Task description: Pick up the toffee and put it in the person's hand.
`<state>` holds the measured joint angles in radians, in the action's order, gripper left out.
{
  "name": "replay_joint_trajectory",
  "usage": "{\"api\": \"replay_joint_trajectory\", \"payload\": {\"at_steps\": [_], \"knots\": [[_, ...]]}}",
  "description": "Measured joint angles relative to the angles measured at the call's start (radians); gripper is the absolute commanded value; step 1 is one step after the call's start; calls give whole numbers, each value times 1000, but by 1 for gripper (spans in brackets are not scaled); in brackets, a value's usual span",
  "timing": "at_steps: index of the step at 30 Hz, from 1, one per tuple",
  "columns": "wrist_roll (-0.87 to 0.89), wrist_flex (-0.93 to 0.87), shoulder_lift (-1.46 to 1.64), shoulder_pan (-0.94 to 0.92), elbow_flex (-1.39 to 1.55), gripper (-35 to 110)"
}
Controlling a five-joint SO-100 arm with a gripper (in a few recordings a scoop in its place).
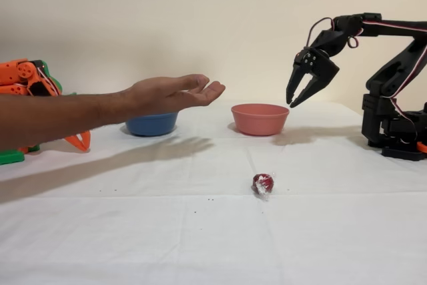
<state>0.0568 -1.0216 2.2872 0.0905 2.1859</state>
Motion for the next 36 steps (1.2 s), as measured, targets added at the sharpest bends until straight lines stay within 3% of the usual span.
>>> {"api": "replay_joint_trajectory", "payload": {"at_steps": [10, 26, 36], "knots": [[-21, -104, -265, 126, -225, 2], [-17, -103, -713, 334, -643, 9], [-34, -37, -888, 374, -729, 16]]}}
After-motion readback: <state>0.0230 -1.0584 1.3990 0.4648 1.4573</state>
